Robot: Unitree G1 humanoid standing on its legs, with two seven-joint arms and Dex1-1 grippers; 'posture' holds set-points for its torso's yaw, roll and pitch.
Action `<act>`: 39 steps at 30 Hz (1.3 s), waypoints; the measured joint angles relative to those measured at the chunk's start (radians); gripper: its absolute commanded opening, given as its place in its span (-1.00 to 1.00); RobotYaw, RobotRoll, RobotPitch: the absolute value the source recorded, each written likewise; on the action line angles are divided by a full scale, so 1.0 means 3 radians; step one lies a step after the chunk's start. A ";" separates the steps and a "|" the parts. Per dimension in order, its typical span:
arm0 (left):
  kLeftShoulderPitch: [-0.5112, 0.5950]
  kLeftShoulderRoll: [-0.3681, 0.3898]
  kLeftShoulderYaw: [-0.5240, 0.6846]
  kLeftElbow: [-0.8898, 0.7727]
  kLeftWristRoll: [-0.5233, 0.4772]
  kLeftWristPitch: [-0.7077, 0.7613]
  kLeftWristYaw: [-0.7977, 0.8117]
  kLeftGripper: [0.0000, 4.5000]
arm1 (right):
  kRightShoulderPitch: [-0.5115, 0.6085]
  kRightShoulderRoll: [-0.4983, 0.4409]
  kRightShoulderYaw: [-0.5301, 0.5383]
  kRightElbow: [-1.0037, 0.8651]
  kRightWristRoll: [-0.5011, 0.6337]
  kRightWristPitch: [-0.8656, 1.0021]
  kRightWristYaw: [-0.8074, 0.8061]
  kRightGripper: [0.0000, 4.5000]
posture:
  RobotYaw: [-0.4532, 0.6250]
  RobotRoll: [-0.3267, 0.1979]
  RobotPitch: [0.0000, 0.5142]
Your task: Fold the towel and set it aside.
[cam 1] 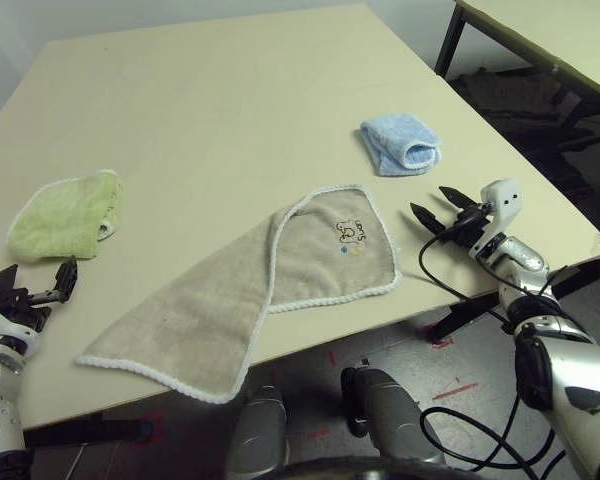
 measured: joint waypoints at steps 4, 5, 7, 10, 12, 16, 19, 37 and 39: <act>-0.0001 -0.0003 0.0000 0.0000 -0.0001 0.0000 0.0002 0.99 | -0.0002 0.0000 0.0010 -0.0004 0.0001 0.0000 0.0000 1.00 | -0.33 0.25 -0.43; -0.0001 -0.0005 0.0000 0.0000 -0.0004 0.0000 0.0001 0.99 | -0.0003 0.0000 0.0011 -0.0006 0.0001 0.0000 0.0000 1.00 | -0.33 0.25 -0.43; 0.0000 -0.0005 0.0000 0.0000 -0.0012 0.0000 -0.0002 0.99 | -0.0003 0.0000 0.0014 -0.0008 0.0001 0.0001 0.0000 1.00 | -0.33 0.25 -0.43; 0.0109 0.0001 0.0001 -0.0035 -0.0094 0.0019 -0.0164 0.99 | -0.0014 0.0000 0.0025 -0.0009 0.0001 0.0002 0.0000 1.00 | -0.34 0.25 -0.43; 0.0283 0.0011 0.0000 -0.0141 -0.0221 0.0044 -0.0453 0.99 | -0.0036 0.0000 0.0028 -0.0007 0.0001 0.0004 -0.0001 1.00 | -0.33 0.25 -0.44; 0.0557 0.0101 0.0009 -0.0383 -0.0505 0.0121 -0.1003 0.99 | -0.0110 0.0003 0.0045 0.0004 0.0000 0.0005 0.0004 1.00 | -0.32 0.25 -0.45; 0.0714 0.0167 0.0031 -0.0560 -0.0656 0.0143 -0.1340 0.99 | -0.0164 0.0006 0.0056 0.0039 -0.0005 0.0005 0.0004 1.00 | -0.31 0.25 -0.45; 0.1382 0.0444 0.0209 -0.1097 -0.0983 -0.0012 -0.2971 0.99 | -0.0734 0.0066 0.0389 0.0203 -0.0269 0.0318 0.0757 1.00 | -0.29 0.25 -0.44; 0.1342 0.0419 0.0209 -0.1098 -0.0988 -0.0013 -0.2946 0.99 | -0.0864 0.0093 0.0478 0.0207 -0.0321 0.0498 0.0792 1.00 | -0.28 0.25 -0.44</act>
